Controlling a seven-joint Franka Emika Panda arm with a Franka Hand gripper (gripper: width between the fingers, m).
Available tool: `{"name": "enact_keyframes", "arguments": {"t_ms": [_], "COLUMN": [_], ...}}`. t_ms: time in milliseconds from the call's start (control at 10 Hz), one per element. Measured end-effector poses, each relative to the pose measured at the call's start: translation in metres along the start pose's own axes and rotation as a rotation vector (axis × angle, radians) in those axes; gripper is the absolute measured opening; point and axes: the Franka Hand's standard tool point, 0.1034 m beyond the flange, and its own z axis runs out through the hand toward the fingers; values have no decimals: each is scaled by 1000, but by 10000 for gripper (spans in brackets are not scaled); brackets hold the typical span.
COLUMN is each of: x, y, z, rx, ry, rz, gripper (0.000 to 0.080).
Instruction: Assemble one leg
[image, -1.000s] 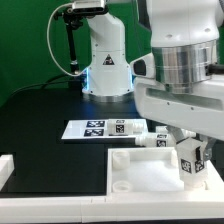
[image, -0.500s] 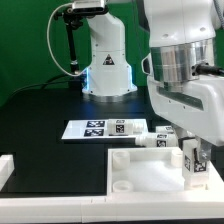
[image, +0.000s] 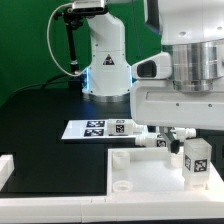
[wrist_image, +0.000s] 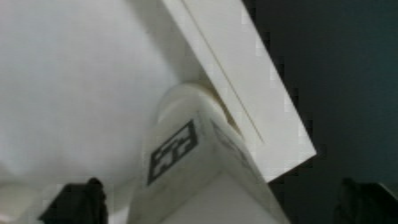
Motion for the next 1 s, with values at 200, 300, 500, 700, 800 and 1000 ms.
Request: {"name": "enact_keyframes", "arguments": {"t_ms": [200,300,500,700,800,1000], "x": [0,-1,-2,-2,-2,0], "y": [1,-2,-3,-3,-3,-1], "z": [1,6,8,9,9,8], "rx": [-17,-59,-57,-54,-53,-51], "ry": [4,11,8,9,11,22], "rz": [-209,-449,-436,-353,-275,-69], "gripper": [649,649,649,370,370,288]}}
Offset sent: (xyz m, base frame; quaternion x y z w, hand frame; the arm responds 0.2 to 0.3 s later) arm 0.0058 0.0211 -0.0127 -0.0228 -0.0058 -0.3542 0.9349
